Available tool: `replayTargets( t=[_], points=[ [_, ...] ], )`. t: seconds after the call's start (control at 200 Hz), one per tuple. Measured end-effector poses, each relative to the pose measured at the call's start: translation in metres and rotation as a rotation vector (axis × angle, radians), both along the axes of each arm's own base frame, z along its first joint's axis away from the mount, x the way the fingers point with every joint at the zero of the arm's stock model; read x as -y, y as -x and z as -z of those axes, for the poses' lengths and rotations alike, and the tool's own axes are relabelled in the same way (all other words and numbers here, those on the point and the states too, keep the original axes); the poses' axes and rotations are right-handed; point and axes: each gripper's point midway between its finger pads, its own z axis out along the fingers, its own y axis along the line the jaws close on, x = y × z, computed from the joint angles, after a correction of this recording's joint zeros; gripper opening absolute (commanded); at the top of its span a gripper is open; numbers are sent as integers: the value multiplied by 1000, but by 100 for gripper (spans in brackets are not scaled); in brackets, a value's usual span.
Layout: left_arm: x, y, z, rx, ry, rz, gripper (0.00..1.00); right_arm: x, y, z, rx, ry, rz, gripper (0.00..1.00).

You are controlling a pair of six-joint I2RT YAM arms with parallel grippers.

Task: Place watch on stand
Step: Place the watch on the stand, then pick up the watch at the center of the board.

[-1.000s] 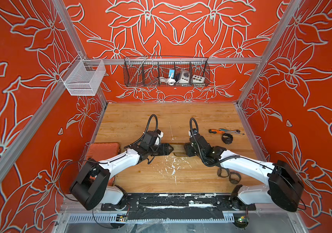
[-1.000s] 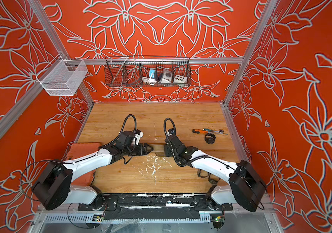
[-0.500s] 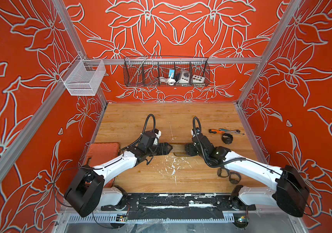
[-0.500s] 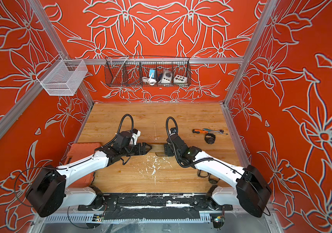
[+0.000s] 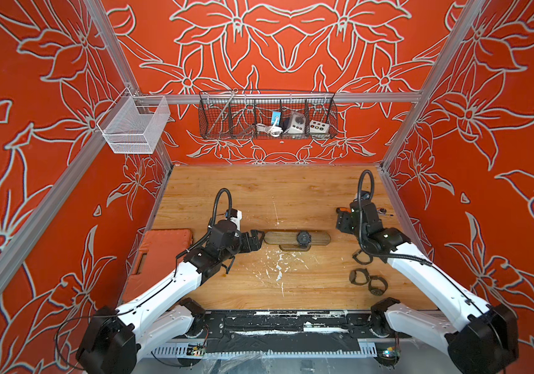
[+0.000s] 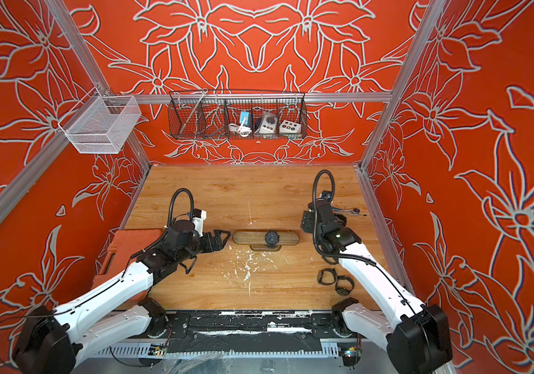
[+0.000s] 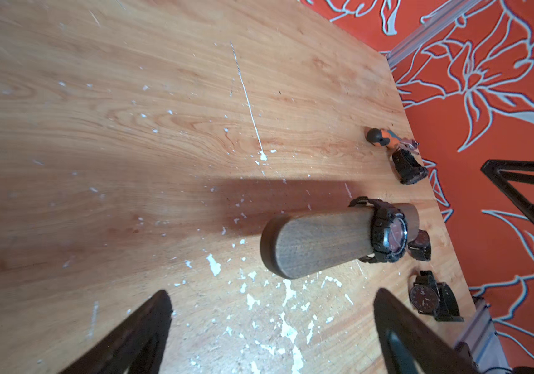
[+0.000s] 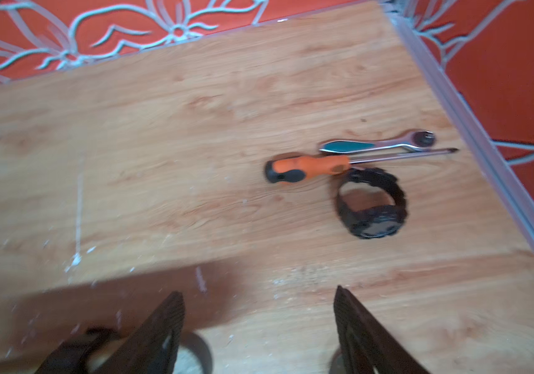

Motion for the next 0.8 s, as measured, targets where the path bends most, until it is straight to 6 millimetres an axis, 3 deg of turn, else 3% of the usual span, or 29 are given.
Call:
replayTargets(
  t=[0.185,0.4,0.59,0.801],
  points=[
    [-10,2,-8,37,-4,-32,95,57,-18,18,-90,-36,208,70],
    [-14,9,5,20,-23,-32,95,95,-31,53,-219,-94,348,73],
    [-15,11,7,21,-27,-29,95,105,-37,86,-315,-123,397,73],
    [-16,11,8,22,-29,-28,95,104,-46,102,-357,-136,408,70]
  ],
)
